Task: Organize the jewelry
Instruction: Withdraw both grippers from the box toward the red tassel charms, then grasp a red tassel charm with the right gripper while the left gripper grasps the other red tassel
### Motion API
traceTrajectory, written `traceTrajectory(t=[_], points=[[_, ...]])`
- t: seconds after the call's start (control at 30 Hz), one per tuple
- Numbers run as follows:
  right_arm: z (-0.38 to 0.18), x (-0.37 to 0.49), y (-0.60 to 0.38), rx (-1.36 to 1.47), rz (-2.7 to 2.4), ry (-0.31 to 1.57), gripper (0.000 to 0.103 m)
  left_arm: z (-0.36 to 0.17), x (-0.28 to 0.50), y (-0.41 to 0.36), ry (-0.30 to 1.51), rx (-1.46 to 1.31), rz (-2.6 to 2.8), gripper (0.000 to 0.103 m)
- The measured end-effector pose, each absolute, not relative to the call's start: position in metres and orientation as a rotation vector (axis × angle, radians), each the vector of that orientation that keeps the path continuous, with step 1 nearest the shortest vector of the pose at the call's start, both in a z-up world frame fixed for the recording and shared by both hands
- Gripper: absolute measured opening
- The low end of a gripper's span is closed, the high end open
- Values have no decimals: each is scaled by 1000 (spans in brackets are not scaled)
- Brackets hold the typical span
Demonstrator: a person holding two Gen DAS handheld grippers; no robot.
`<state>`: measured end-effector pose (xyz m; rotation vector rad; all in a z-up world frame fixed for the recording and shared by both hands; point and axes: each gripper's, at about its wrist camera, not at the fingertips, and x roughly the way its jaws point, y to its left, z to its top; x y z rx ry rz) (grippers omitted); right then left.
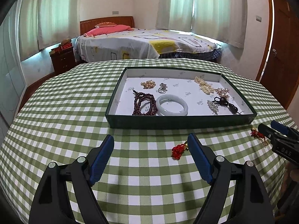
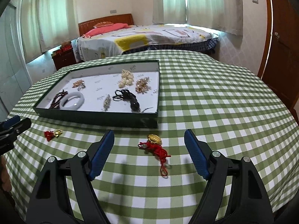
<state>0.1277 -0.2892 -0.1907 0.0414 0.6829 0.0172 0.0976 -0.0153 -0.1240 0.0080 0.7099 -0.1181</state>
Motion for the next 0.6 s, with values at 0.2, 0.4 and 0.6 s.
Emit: traceTrajectory(t=[0.2,0.4,0.6], points=[[-203,138,-288,33,18,730,57,-126,98,-15,717,6,-118,78],[-212,138,-284,24,25,761,30,-129,97,-16,725,8,-124,78],[-212,134,-276,22,62,762,14,-132,97,-18,733,8,-131,78]])
